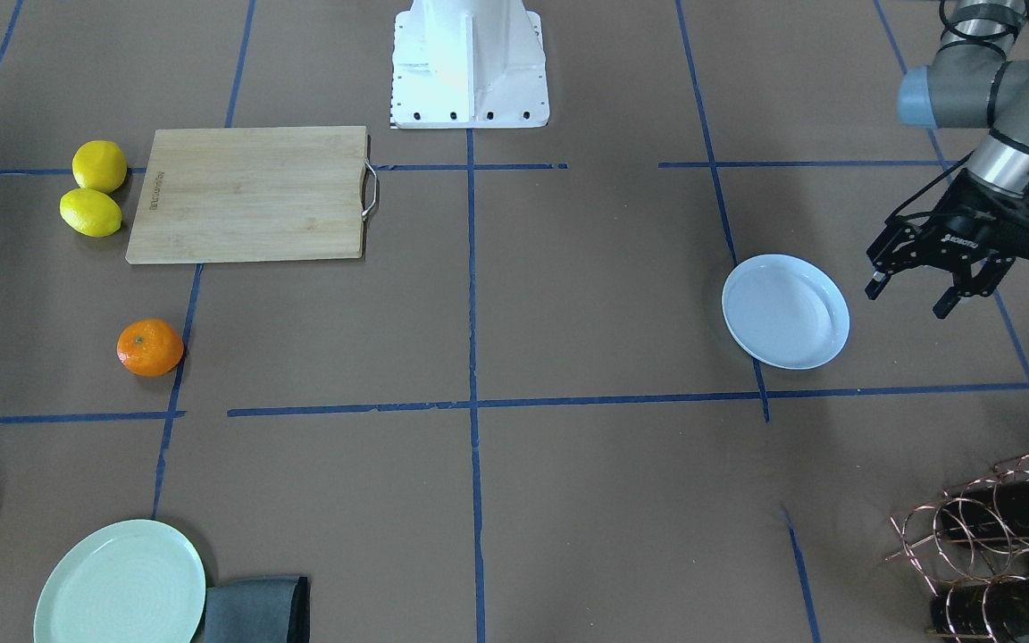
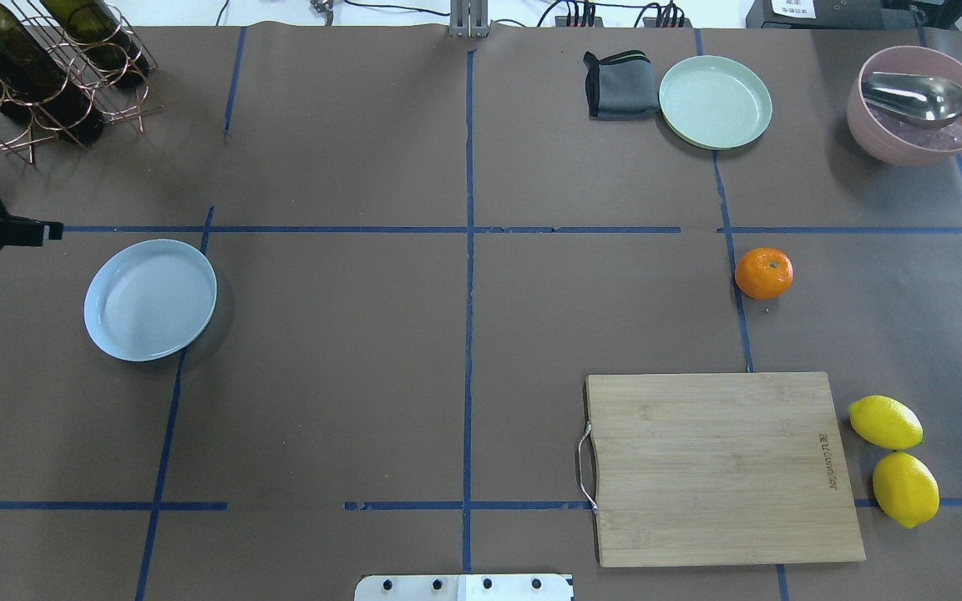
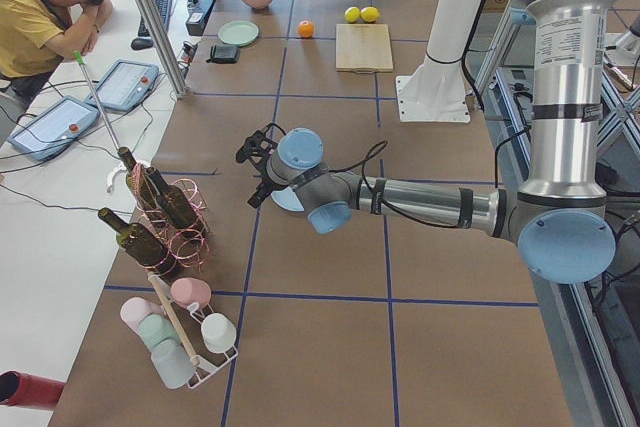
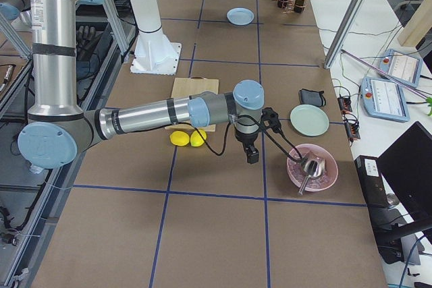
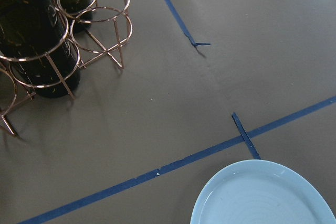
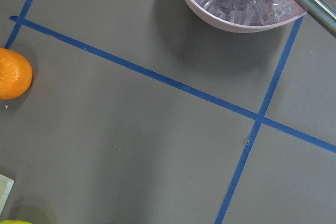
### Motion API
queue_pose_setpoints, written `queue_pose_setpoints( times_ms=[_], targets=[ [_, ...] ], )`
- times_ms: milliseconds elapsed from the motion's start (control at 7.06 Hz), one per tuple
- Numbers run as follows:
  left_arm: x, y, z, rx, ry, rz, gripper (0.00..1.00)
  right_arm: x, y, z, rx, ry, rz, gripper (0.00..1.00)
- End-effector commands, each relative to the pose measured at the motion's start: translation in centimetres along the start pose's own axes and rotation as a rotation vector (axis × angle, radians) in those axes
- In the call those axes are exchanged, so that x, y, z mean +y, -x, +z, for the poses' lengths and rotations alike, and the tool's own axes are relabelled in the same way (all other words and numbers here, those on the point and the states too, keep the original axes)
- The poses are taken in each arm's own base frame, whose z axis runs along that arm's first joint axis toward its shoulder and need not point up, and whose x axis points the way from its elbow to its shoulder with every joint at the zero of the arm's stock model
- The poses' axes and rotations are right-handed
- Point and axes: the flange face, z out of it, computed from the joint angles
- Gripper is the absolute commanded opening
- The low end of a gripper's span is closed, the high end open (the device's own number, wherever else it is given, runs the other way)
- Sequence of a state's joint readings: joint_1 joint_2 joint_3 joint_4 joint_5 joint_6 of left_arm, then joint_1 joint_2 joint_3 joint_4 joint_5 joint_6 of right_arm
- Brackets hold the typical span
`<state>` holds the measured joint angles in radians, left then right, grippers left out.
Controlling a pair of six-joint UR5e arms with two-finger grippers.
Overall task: Pick orange to plate
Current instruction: 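Grasp the rim of the light blue plate with the left gripper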
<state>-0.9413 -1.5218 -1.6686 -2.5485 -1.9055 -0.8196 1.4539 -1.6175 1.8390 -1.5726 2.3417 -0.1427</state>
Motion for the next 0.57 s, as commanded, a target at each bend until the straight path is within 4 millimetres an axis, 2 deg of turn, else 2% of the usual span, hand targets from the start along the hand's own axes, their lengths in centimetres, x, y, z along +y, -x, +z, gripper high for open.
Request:
queue_pose_setpoints(
  times_ms=[0,283,425],
  targets=[
    [2.9,-0.2,3.7,-0.088,-0.003,-0.053,0.98,0.1,-0.1,0.0,0.000,0.000,0.002,1.00],
    [4.0,0.0,5.0,-0.110,0.007,-0.047,0.76,0.2,-0.1,0.0,0.000,0.001,0.004,1.00],
    [4.3,-0.8,5.7,-0.102,0.019,-0.038,0.70,0.2,-0.2,0.0,0.000,0.000,0.005,1.00]
  ],
)
